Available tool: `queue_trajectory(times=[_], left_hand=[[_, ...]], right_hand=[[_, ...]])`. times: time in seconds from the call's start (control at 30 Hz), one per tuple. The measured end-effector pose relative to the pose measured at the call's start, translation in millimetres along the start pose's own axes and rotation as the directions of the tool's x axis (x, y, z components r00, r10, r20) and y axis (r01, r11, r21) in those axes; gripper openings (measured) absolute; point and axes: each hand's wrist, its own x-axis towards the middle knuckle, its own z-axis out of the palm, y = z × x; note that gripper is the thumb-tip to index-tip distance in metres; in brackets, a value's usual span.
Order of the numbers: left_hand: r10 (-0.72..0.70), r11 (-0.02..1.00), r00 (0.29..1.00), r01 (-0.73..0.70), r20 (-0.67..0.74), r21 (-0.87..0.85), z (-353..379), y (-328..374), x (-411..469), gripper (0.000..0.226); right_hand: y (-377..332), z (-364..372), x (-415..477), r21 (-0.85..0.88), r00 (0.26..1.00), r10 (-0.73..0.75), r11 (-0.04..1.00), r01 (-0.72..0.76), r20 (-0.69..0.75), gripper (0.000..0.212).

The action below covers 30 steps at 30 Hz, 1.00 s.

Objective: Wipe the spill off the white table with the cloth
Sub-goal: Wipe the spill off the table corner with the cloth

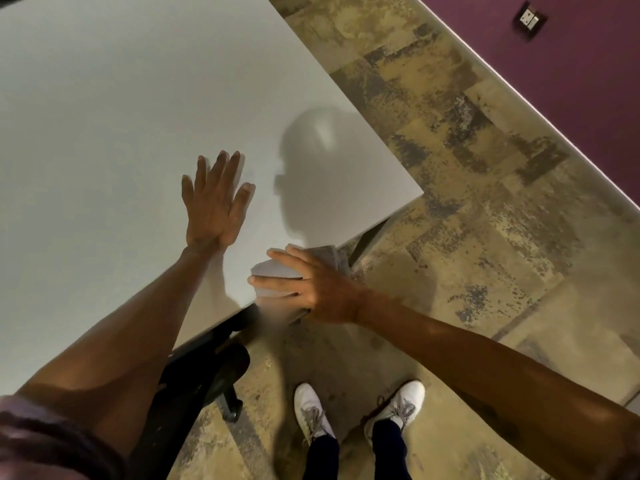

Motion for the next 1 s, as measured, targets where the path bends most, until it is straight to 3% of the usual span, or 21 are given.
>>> queue_trajectory(times=[0.2,0.3,0.43,0.63,0.73,1.0], left_hand=[[0.054,0.998,0.996,-0.055,0.066,0.014,22.3,47.5,36.7,0.057],[0.009,0.997,0.997,-0.003,0.071,-0.072,29.0,73.1,49.4,0.064],[-0.011,0.998,0.996,0.016,0.083,-0.061,28.3,79.9,47.8,0.071],[0.012,0.999,0.995,-0.016,0.096,0.042,25.2,87.4,46.2,0.073],[0.021,0.978,0.997,-0.037,0.08,0.205,29.6,84.6,46.0,0.074],[-0.01,1.0,0.997,0.01,0.07,0.009,31.2,88.6,46.4,0.073]], right_hand=[[12.6,7.2,-13.5,-0.1,0.988,-0.129,0.988,0.12,-0.089,0.035],[14.9,3.2,-17.6,-0.146,0.986,-0.133,0.982,0.117,-0.103,0.024],[32.0,1.7,-35.0,-0.204,0.987,-0.127,0.973,0.106,-0.095,0.023],[95.0,-34.6,-89.6,-0.269,0.988,-0.104,0.961,0.069,-0.118,0.034],[119.2,-46.7,-112.8,-0.352,0.992,-0.088,0.934,0.052,-0.087,0.043],[161.2,-70.6,-167.9,-0.491,0.999,-0.006,0.871,-0.017,-0.047,0.055]])
